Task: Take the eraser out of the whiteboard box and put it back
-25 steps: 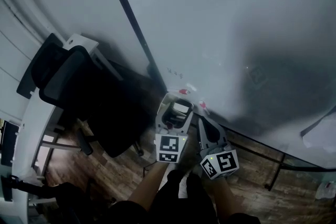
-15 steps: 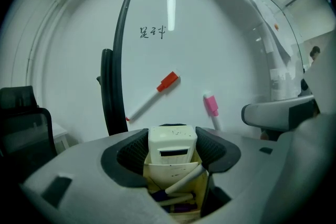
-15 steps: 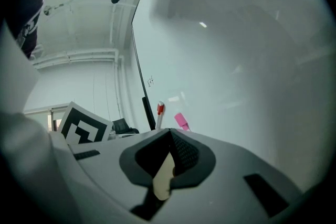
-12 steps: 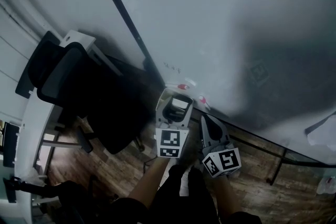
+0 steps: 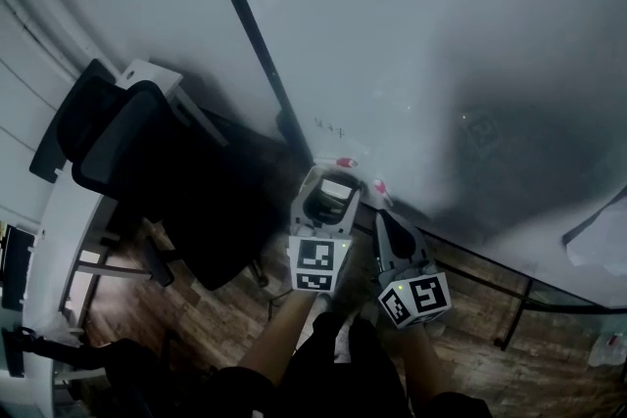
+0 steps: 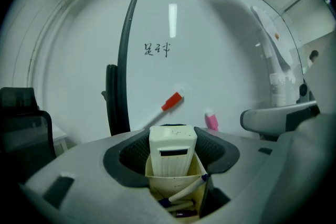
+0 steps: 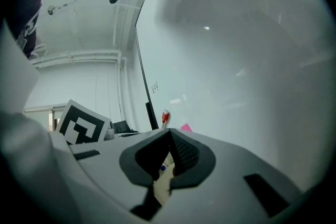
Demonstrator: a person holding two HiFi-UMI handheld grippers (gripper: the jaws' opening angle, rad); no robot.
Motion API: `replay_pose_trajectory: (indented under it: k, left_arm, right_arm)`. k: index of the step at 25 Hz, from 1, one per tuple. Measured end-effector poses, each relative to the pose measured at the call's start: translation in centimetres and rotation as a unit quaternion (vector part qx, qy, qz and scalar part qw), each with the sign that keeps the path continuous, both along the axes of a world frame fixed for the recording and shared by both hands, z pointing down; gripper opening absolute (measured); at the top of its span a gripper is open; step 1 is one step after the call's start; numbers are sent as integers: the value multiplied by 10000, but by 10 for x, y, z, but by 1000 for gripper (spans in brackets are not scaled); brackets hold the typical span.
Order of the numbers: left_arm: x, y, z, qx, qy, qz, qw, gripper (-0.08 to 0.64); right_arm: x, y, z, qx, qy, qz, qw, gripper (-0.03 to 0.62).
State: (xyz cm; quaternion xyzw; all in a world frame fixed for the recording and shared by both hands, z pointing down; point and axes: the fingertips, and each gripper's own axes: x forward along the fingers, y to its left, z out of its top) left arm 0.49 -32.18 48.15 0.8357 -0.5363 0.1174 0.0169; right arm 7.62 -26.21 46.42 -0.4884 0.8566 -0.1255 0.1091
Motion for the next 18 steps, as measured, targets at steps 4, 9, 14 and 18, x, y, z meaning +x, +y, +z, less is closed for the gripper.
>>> replay_pose_trajectory:
  k: [4,9,14,18]
  left_arm:
    - [-6,11,-29,297,193,-58,9994,252]
    - [-14,28,-67,734,414,-6,9964,252]
    - [-21,37,-79,864,508,23,9950,252]
    - [-25,45,-88,960,521,127,9939,252]
  right_arm:
    - [-3,1,-17,137,32,-10,9999,2]
    - [-10,6,-32,306,68,-25,9995,2]
    - [-17,11,-36,326,123,-29,9994,2]
    - [-24,16,-45,444,201,-65,9988,2]
